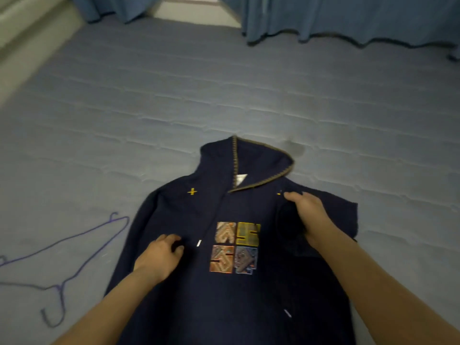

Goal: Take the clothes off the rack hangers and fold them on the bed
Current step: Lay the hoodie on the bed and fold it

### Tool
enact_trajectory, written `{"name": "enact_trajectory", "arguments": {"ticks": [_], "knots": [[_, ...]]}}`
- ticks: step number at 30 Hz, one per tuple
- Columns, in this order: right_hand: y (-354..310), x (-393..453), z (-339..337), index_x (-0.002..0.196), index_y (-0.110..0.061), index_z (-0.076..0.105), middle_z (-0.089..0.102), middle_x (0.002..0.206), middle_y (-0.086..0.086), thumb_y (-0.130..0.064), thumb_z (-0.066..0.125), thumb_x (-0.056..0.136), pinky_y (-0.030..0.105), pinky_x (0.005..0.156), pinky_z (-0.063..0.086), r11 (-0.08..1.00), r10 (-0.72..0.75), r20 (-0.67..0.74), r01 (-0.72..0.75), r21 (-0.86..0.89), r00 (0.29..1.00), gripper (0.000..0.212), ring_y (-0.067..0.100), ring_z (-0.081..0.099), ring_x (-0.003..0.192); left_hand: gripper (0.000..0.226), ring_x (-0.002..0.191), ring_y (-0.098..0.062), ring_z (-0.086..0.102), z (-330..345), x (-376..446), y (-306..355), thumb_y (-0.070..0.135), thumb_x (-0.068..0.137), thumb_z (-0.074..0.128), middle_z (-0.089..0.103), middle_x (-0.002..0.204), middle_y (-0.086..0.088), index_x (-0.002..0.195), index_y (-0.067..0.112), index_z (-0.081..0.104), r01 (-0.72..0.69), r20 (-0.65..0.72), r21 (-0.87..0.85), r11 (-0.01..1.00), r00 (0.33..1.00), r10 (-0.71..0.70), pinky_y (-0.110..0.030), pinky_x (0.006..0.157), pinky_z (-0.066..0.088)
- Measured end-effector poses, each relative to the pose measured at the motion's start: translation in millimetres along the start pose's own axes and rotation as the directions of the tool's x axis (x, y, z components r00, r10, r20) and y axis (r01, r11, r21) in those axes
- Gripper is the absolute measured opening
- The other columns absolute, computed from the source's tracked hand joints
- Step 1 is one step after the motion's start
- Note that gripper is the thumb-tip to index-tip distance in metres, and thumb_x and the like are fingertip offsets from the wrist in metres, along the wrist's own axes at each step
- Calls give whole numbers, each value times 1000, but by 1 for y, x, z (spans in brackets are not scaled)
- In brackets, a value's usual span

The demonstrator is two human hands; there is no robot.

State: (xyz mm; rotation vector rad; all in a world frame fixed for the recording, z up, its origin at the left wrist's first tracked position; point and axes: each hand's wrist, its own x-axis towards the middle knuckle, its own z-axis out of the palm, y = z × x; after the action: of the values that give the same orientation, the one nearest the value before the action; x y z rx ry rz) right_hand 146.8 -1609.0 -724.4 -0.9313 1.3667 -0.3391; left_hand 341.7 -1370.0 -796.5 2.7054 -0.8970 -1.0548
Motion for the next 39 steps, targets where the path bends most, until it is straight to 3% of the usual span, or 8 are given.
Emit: {"name": "enact_trajectory", "arguments": {"ticks": [2,11,14,20,27,32,36,39], "knots": [[13,10,50,132,-11,49,54,130,12,-30,64,83,45,88,47,997,19,20,-18,-81,1000,54,35,55,111,38,120,-26,50,-15,9,-40,32,93,51,52,130,-6,128,19,54,53,-47,-58,997,997,-56,-34,102,39],[64,27,192,117,-13,53,58,115,8,-22,57,92,38,68,53,962,6,64,12,-273,998,27,25,55,94,30,109,-27,57,-22,34,-167,29,91,55,56,121,-7,119,19,60,122,-96,-246,962,984,-149,-39,95,46],[75,35,209,107,-13,56,59,119,10,-22,56,93,40,76,53,970,89,101,-63,-234,991,17,26,58,100,35,112,-23,58,-7,33,-195,30,90,56,59,124,-6,123,21,59,110,-83,-293,950,987,-140,-38,98,45],[99,41,205,137,-9,41,48,137,12,-26,49,95,36,106,34,963,168,218,-114,-243,961,47,26,43,129,37,111,-23,57,16,30,-208,32,91,55,57,126,-6,125,20,57,150,-52,-325,934,983,-176,-35,97,44],[118,25,210,118,-9,56,56,109,4,-22,61,88,31,87,40,877,-81,53,96,-470,995,33,23,53,108,23,99,-20,60,29,-5,-221,36,89,55,63,109,-1,104,20,64,165,-9,-383,909,983,-182,-35,87,50],[120,5,233,118,-13,57,52,127,9,-27,65,86,34,95,42,742,-164,205,257,-619,965,36,24,54,111,22,92,-17,57,30,-34,-241,34,85,61,62,99,0,98,16,61,215,70,-350,912,977,-203,-31,81,49],[131,-14,249,123,-10,55,54,121,5,-26,61,89,28,86,38,689,-121,308,303,-658,944,38,17,50,103,34,91,-18,56,57,-60,-262,31,71,76,57,95,0,94,17,55,251,205,-354,901,961,-187,-26,75,46],[145,-23,253,122,-10,55,55,115,4,-27,60,90,29,90,37,649,-77,330,298,-700,941,36,16,48,100,30,94,-19,56,85,-74,-269,21,78,67,61,106,-9,103,7,58,268,216,-328,906,955,-204,-25,77,46]]}}
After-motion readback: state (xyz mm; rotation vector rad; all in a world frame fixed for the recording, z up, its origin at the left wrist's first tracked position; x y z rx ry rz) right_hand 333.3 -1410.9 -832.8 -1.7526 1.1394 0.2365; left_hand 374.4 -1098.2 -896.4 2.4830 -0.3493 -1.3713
